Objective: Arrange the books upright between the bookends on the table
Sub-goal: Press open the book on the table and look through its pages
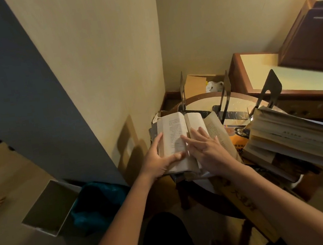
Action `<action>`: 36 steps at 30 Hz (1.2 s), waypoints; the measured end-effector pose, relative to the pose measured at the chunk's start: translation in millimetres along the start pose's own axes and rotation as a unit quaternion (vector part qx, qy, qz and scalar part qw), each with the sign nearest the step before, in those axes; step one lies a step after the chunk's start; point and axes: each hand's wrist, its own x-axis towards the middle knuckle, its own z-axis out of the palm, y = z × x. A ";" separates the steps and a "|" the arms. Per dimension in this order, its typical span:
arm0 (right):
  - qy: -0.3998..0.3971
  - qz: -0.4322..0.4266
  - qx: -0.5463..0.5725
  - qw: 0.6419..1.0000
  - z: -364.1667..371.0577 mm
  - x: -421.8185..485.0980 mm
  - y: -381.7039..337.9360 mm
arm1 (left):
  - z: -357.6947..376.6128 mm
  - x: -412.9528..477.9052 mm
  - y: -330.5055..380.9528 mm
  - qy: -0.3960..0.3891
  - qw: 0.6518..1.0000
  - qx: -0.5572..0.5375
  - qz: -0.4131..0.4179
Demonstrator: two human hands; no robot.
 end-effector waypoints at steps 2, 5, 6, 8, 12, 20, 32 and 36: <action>-0.004 0.008 -0.027 1.000 0.4 7.2 1.0 | -0.8 1.9 -4.8 0.010 1.000 0.011 -0.011; -0.012 0.035 -0.089 0.995 1.0 17.3 5.6 | -2.0 3.5 -16.4 0.019 0.999 0.032 -0.027; -0.018 0.045 -0.103 0.994 0.8 20.4 7.7 | -1.4 3.6 -20.9 0.023 0.998 0.039 -0.037; -0.030 0.056 -0.118 0.991 0.9 25.2 10.8 | 1.3 4.1 -28.4 0.032 0.995 0.066 -0.069; -0.030 0.061 -0.102 0.992 4.7 29.0 23.4 | 11.8 6.3 -32.9 0.026 0.989 0.134 -0.053; -0.038 0.039 -0.118 0.991 3.7 27.5 24.0 | 15.1 10.0 -30.6 0.054 0.926 0.330 0.173; -0.053 0.057 -0.168 0.983 3.5 26.0 11.5 | 32.5 38.4 -7.7 -0.002 0.950 0.304 0.068; -0.045 0.067 -0.165 0.983 7.4 28.4 12.4 | 29.1 57.9 -5.7 -0.010 0.943 0.327 0.056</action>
